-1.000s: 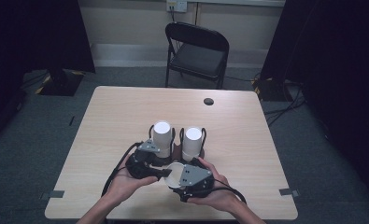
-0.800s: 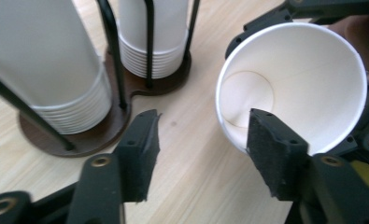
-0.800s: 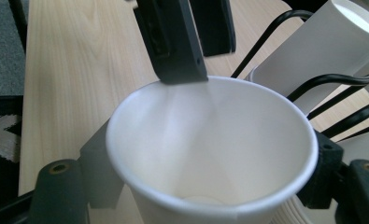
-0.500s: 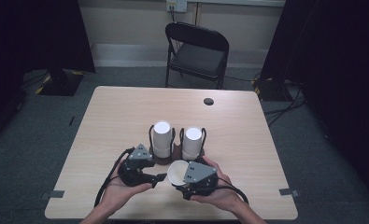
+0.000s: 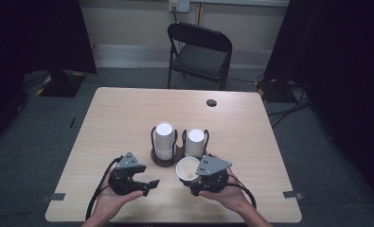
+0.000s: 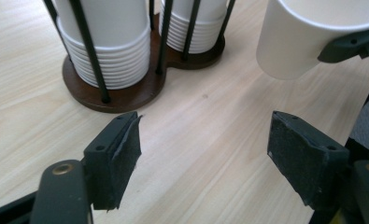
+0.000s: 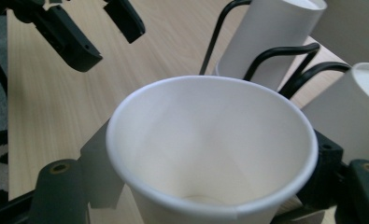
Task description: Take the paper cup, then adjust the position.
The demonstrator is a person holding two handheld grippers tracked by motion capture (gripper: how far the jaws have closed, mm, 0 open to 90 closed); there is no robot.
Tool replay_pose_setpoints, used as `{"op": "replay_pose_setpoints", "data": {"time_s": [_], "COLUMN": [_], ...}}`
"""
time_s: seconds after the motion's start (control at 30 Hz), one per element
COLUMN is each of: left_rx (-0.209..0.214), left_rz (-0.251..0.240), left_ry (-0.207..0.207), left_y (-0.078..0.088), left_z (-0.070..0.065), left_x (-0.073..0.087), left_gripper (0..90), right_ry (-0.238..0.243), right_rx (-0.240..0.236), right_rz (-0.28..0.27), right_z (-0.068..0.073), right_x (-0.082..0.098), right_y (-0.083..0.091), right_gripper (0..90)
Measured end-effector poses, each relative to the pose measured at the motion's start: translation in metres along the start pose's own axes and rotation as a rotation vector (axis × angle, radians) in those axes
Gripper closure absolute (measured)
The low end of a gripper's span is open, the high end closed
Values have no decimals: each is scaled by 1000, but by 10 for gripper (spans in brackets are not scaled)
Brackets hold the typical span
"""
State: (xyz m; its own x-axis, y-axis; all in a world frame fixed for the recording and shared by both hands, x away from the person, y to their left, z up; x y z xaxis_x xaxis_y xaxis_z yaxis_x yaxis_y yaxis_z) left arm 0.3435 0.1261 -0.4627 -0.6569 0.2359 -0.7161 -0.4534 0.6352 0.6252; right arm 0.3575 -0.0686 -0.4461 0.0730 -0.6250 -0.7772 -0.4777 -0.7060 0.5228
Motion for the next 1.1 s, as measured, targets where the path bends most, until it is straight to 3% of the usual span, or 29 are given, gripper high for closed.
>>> {"op": "replay_pose_setpoints", "data": {"time_s": [0.2,0.3,0.57,0.63,1.1], "left_rx": [-62,-68,-63,-48,-62], "left_rz": [-107,-141,-140,-163,-171], "left_ry": [-1,25,43,49,61], "left_y": [5,7,5,6,6], "left_z": [8,12,18,17,20], "left_x": [-2,-3,0,-2,-3], "left_gripper": [207,196,214,205,180], "right_ry": [-80,-101,-135,-144,-232], "right_rx": [0,3,35,51,197], "right_rz": [-30,-37,-69,-77,-94], "right_z": [-8,-12,-28,-34,-82], "right_x": [7,11,12,13,36], "right_y": [4,8,26,32,68], "right_gripper": [257,257,257,258,262]}}
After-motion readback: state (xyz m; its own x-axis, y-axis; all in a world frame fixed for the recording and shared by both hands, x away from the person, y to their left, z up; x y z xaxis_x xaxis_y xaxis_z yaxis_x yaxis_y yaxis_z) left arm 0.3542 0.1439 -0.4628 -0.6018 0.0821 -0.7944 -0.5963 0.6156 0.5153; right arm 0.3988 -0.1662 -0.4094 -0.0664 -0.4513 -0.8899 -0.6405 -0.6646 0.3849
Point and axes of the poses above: each handheld gripper's, and its own axes: y roughly backward along the jaws, x roughly out of its underside, z roughly to its left, the point moved 7 cm from there along -y, roughly forward along the jaws, and after that the axes turned 11 degrees about y, right-handed, at the moved point
